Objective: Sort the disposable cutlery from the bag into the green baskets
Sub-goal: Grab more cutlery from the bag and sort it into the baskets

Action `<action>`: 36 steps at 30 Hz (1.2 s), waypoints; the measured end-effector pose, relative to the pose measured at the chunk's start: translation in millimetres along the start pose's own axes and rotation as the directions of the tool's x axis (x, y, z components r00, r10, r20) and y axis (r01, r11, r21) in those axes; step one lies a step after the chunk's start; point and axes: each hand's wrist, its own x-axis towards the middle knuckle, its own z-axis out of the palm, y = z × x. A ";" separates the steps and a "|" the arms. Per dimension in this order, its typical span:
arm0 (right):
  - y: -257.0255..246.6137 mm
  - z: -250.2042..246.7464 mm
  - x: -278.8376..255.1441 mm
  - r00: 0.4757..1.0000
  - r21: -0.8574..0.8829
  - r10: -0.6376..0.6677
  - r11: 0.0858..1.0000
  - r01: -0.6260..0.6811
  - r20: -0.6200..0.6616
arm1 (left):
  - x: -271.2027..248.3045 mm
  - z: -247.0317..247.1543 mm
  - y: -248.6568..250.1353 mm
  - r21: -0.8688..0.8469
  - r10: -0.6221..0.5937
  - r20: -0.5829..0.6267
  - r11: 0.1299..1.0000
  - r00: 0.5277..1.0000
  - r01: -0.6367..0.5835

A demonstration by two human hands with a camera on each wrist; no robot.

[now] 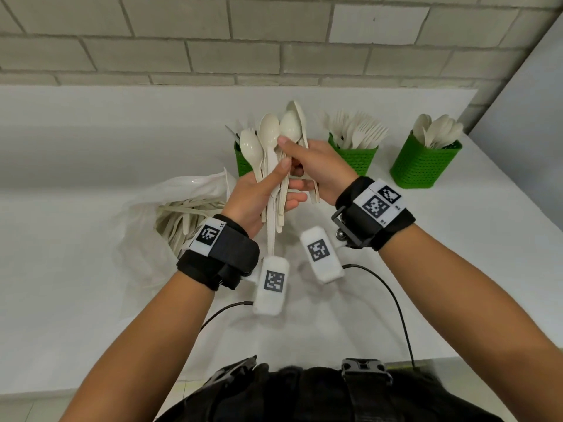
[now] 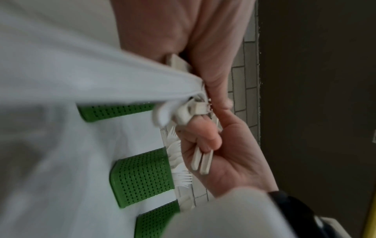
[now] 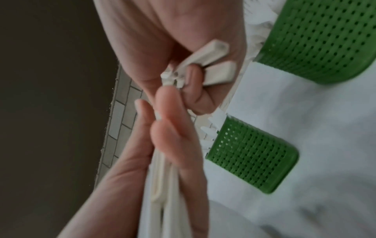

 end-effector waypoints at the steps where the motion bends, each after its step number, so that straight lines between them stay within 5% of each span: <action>1: 0.3 -2.5 0.8 1.000 -0.015 -0.013 1.000 0.013 -0.009 | 1.1 2.3 0.3 -0.002 -0.001 0.001 1.000 1.000 0.001; 10: 7.3 -27.1 10.4 0.982 0.042 -0.032 0.998 0.041 -0.186 | 4.5 25.9 -11.3 0.040 -0.028 -0.013 0.999 1.000 0.029; 13: 6.0 -33.8 10.8 0.978 0.301 0.017 0.953 0.048 -0.209 | 11.1 35.8 -12.2 0.035 -0.031 -0.075 0.999 0.997 0.034; 16: -1.5 -49.6 17.9 0.970 0.599 0.057 0.794 0.099 -0.235 | 20.0 41.2 -10.8 -0.027 -0.046 -0.163 0.999 0.986 0.042; 18: -3.3 -64.6 23.8 0.966 0.643 0.060 0.757 0.120 -0.250 | 23.8 44.9 -13.5 -0.023 -0.045 -0.190 0.999 0.981 0.041; 23: 2.3 -91.7 20.0 0.984 0.454 0.018 0.889 0.065 -0.177 | 30.4 59.7 -22.2 -0.029 -0.025 -0.203 0.999 0.979 0.020; 26: -2.9 -103.8 15.4 0.981 0.082 0.022 0.997 -0.006 -0.192 | 34.4 66.1 -24.4 -0.038 -0.013 -0.219 0.999 0.976 0.005; 30: -13.4 -138.6 14.0 0.983 -0.386 -0.027 0.921 -0.045 -0.179 | 37.2 72.3 -26.2 -0.020 0.001 -0.261 1.000 0.965 -0.006; 36: -40.8 -215.9 38.6 0.921 -0.331 -0.184 0.941 0.064 -0.344 | 39.2 77.3 -33.4 -0.028 0.003 -0.318 1.000 0.948 -0.013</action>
